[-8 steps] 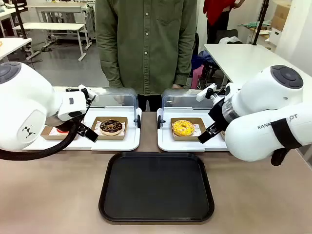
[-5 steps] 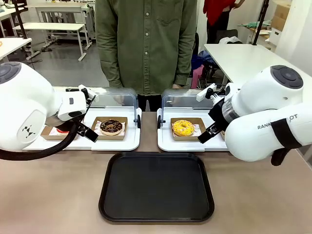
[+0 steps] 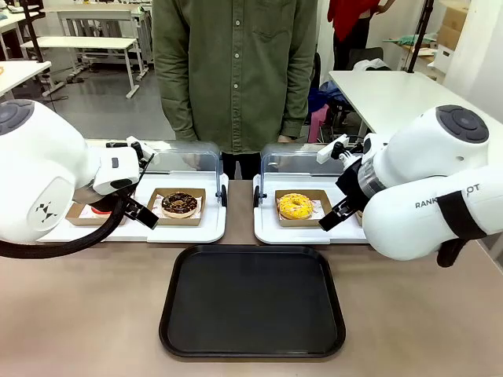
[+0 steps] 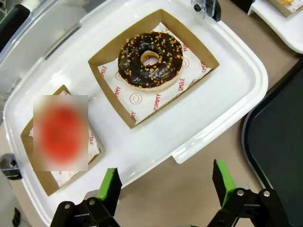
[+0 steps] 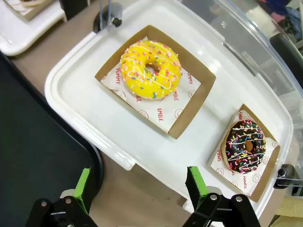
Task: Move the second donut from the left to the tray.
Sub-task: Pick up the Paper togo box containing the Donut indicated by the person and place it on the Handle tray.
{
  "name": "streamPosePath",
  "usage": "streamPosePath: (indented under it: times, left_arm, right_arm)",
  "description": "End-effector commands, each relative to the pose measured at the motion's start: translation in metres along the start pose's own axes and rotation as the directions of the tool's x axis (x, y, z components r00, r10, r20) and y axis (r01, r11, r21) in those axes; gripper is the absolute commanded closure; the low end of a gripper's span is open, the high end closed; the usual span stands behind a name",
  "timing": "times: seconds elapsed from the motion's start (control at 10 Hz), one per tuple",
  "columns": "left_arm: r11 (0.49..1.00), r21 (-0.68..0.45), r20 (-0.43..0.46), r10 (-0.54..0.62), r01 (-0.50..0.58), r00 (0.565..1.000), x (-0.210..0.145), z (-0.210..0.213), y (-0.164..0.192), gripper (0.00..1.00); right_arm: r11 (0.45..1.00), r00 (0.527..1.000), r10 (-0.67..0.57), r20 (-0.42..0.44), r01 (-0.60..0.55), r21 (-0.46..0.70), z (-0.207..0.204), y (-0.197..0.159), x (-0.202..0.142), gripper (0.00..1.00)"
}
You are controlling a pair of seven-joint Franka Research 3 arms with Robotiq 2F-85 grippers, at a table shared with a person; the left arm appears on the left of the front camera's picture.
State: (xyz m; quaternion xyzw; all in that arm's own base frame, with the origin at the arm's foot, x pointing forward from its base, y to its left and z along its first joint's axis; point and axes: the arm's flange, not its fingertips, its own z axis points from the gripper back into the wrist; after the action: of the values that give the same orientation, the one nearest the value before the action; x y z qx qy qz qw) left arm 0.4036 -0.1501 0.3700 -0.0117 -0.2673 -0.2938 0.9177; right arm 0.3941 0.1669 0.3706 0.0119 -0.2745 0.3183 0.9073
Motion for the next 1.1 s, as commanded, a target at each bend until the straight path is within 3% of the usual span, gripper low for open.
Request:
streamPosePath:
  times: [0.0,0.3,0.4,0.5,0.7,0.8,1.0]
  left_arm:
    - [1.000,0.000,0.000,-0.001,0.001,1.000,0.000,0.000,0.000,0.00]
    - [1.000,0.000,0.000,0.000,0.000,1.000,0.000,0.000,0.000,0.00]
    - [0.999,-0.034,0.024,-0.002,0.003,1.000,0.014,0.017,0.011,0.00]
    - [0.996,-0.085,0.042,-0.002,0.005,0.999,0.031,0.040,0.031,0.00]
    - [0.978,-0.207,0.059,-0.001,0.014,0.998,0.055,0.082,0.083,0.00]
    - [0.956,-0.290,0.068,-0.034,0.052,0.997,0.057,0.095,0.108,0.00]
    - [0.866,-0.478,0.166,-0.073,0.145,0.983,0.052,0.113,0.174,0.00]
  right_arm:
    - [1.000,1.000,-0.001,0.000,0.001,0.000,0.000,0.000,0.000,0.00]
    - [1.000,1.000,0.000,0.000,0.000,0.000,0.000,0.000,0.000,0.00]
    - [1.000,1.000,0.018,0.025,-0.018,0.009,0.022,-0.010,0.020,0.00]
    - [0.999,0.997,-0.025,0.068,0.022,0.039,0.061,-0.037,0.046,0.00]
    - [0.993,0.987,-0.096,0.129,0.086,0.083,0.112,-0.089,0.057,0.00]
    - [0.987,0.981,-0.120,0.151,0.102,0.123,0.132,-0.120,0.050,0.00]
    - [0.971,0.966,-0.132,0.222,0.080,0.227,0.164,-0.196,0.021,0.00]
